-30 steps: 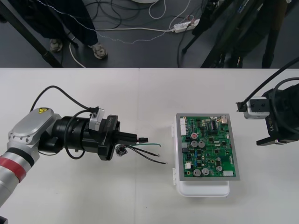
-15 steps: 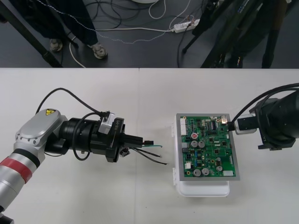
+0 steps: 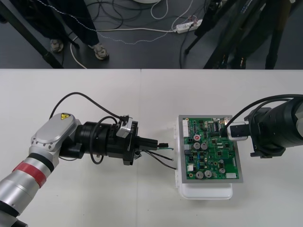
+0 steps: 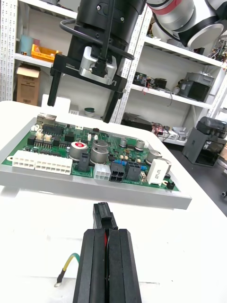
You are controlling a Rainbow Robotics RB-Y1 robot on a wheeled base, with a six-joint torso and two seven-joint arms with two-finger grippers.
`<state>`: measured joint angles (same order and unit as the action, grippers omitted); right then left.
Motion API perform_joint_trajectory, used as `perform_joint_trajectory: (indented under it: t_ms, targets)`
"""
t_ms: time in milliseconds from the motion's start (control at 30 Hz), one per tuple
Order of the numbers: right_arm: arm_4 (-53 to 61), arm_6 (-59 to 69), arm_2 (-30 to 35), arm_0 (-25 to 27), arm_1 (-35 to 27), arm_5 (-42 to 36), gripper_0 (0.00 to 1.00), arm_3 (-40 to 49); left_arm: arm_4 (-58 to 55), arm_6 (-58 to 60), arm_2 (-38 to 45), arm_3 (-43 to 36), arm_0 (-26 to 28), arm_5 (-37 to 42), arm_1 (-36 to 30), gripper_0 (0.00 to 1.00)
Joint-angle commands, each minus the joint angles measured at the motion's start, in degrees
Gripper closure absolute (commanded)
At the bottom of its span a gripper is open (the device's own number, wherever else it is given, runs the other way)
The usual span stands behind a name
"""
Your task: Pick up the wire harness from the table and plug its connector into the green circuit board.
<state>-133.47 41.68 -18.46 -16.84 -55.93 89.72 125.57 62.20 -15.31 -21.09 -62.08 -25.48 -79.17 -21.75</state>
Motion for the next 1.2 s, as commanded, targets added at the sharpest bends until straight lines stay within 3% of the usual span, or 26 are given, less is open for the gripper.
perform_joint_trajectory:
  t_ms: [33,1200]
  targets:
    - [-0.5,2.5,-2.6,0.4,0.6,0.3,0.0,-1.1,0.6,-6.2,0.3,-0.5,0.6,1.8,2.4,1.0]
    - [-5.4,2.5,-5.4,0.4,3.9,0.3,0.0,-1.5,-2.0,-9.8,-4.5,-0.5,0.6,3.7,4.5,1.0]
